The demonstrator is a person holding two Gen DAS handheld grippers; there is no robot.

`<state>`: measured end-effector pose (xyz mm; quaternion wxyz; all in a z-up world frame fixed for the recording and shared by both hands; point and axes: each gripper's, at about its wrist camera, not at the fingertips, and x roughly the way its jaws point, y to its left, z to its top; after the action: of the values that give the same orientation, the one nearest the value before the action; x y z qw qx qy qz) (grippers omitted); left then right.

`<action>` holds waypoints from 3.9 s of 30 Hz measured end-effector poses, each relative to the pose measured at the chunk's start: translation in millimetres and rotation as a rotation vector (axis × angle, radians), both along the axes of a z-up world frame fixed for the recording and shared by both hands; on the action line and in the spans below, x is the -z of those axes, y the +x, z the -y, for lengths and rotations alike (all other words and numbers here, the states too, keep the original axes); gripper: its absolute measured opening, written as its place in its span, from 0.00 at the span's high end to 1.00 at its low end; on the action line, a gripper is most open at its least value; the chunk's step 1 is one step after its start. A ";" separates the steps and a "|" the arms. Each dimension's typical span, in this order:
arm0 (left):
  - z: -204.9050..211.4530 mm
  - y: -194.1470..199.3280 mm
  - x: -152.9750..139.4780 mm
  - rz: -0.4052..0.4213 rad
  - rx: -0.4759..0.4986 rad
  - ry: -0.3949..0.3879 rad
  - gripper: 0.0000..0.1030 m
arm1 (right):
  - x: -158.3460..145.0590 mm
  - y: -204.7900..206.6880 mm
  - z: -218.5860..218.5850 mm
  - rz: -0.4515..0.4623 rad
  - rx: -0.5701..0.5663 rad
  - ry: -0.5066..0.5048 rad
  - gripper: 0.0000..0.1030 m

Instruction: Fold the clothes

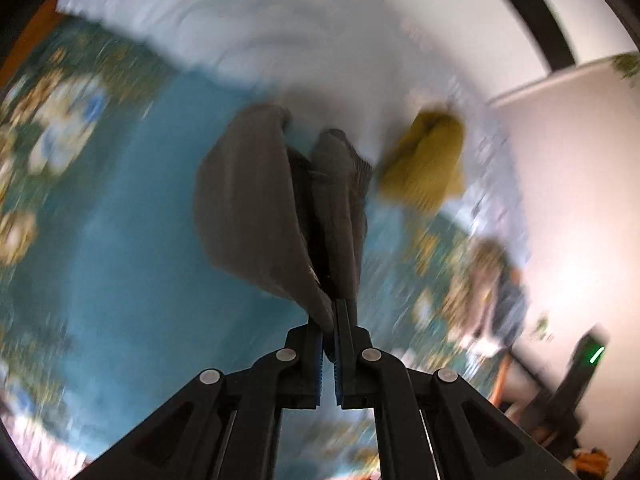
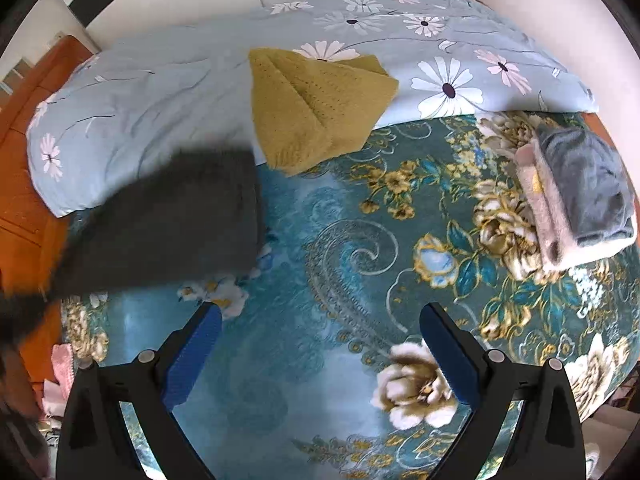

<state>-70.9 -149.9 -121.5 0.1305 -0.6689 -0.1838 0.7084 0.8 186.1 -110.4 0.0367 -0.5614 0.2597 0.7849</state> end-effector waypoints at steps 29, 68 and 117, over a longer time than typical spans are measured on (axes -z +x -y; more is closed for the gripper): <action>129.5 81.3 43.9 0.290 -0.365 0.174 0.73 | 19.2 -22.0 198.1 0.087 -0.542 -0.181 0.80; 167.1 -19.5 174.4 0.355 -0.305 -0.029 0.40 | 95.5 -87.3 192.1 0.411 -0.424 0.063 0.92; 218.9 53.9 152.9 0.390 -0.661 0.181 0.42 | -13.3 13.1 72.6 0.134 0.002 -0.214 0.93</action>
<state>-17.0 -368.8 -274.4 -0.0837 -0.6815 -0.4725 0.5526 13.9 113.5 -97.1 -0.0051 -0.6129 0.3395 0.7135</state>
